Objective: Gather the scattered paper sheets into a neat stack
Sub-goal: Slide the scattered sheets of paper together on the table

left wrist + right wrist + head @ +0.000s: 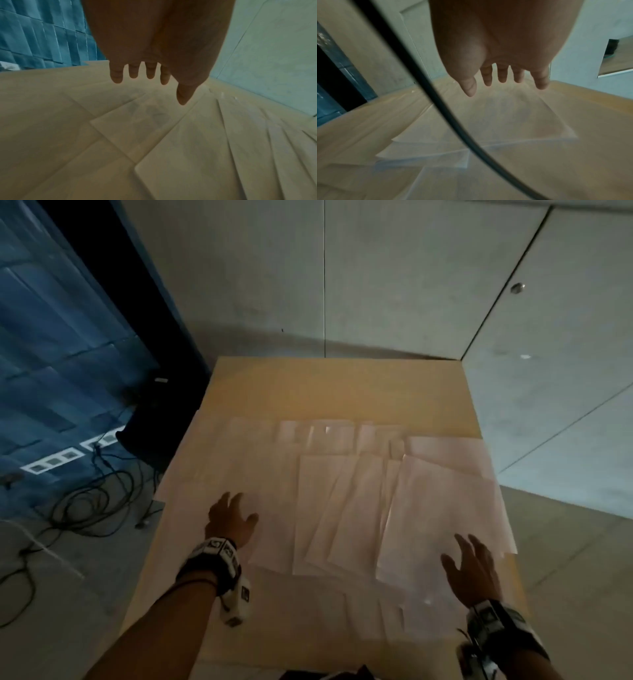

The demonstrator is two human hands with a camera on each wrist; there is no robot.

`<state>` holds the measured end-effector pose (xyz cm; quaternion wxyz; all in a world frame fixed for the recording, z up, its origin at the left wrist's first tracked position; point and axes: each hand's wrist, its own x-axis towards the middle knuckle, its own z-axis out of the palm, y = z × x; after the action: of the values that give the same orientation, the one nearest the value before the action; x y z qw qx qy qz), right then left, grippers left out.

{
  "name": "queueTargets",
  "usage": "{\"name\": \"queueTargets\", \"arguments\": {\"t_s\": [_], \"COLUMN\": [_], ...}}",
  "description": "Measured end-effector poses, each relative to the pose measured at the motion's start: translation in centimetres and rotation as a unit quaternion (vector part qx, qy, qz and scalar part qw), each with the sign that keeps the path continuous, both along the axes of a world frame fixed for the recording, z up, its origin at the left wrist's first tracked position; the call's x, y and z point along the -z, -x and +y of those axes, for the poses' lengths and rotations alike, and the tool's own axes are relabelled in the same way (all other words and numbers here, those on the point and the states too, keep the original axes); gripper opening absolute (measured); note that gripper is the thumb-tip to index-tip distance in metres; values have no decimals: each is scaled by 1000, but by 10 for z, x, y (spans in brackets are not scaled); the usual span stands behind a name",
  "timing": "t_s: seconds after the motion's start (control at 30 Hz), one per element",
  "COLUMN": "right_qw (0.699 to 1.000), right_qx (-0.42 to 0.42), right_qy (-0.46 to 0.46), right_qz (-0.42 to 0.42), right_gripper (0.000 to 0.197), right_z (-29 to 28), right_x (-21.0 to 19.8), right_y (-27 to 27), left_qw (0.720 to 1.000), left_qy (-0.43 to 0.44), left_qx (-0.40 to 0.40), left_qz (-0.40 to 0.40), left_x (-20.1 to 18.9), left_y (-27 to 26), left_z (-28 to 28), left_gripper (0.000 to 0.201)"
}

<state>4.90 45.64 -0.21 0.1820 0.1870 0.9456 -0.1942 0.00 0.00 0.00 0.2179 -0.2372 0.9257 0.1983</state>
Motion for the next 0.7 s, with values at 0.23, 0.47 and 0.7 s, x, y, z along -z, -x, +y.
{"name": "queueTargets", "arguments": {"t_s": [0.23, 0.47, 0.7], "right_qw": [993, 994, 995], "right_qx": [-42, -61, -57], "right_qy": [-36, -31, -22], "right_qz": [-102, -90, -76], "right_gripper": [73, 76, 74], "right_z": [-21, -37, -35], "right_x": [14, 12, 5], "right_y": [6, 1, 10], "left_qw": [992, 992, 995], "left_qy": [10, 9, 6], "left_qx": [-22, -37, -62], "left_qz": [-124, -120, -80], "left_x": [18, 26, 14], "left_y": [9, 1, 6], "left_z": [9, 46, 45], "left_gripper": [92, 91, 83]}}
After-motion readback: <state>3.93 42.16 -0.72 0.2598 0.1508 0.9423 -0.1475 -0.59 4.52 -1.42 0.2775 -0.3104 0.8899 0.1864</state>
